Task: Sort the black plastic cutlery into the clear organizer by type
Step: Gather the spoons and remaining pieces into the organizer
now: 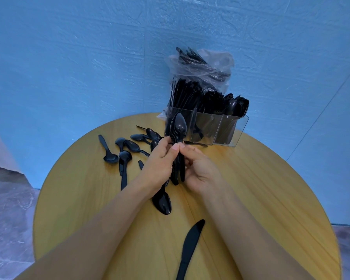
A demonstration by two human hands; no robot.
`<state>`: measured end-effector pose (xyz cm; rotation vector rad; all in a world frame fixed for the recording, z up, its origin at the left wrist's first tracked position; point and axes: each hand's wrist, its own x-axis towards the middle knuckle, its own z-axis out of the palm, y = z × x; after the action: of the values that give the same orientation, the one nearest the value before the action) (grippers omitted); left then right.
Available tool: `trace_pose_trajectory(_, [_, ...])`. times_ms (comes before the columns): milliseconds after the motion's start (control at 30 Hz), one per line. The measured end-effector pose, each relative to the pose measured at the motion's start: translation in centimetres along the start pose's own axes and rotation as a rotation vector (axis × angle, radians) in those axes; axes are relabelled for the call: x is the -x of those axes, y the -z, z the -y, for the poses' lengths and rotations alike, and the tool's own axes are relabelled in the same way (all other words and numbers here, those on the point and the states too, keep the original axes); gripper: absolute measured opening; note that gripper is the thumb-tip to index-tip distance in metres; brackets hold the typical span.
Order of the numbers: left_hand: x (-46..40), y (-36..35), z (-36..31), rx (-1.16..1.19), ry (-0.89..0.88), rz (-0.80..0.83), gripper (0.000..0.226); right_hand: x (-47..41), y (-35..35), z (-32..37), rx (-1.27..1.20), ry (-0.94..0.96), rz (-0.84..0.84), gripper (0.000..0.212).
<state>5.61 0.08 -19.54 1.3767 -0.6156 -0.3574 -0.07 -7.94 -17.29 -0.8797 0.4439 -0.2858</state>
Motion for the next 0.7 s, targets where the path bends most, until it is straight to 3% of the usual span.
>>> trace_pose_trajectory(267, [-0.1, 0.1, 0.0, 0.008, 0.049, -0.055, 0.019, 0.2, 0.3, 0.2, -0.001, -0.005, 0.045, 0.009])
trace_pose_trajectory(500, [-0.3, 0.5, -0.3, 0.136, 0.073, -0.132, 0.02, 1.2, -0.2, 1.3, 0.07, 0.106, 0.065, 0.011])
trace_pose_trajectory(600, [-0.3, 0.5, -0.5, 0.14, 0.049, -0.135, 0.016, 1.5, -0.2, 1.7, 0.128, 0.243, 0.019, 0.008])
trace_pose_trajectory(700, [-0.3, 0.4, -0.5, 0.152, 0.028, -0.111, 0.017, 1.0, 0.1, 1.3, 0.432, 0.478, -0.154, 0.013])
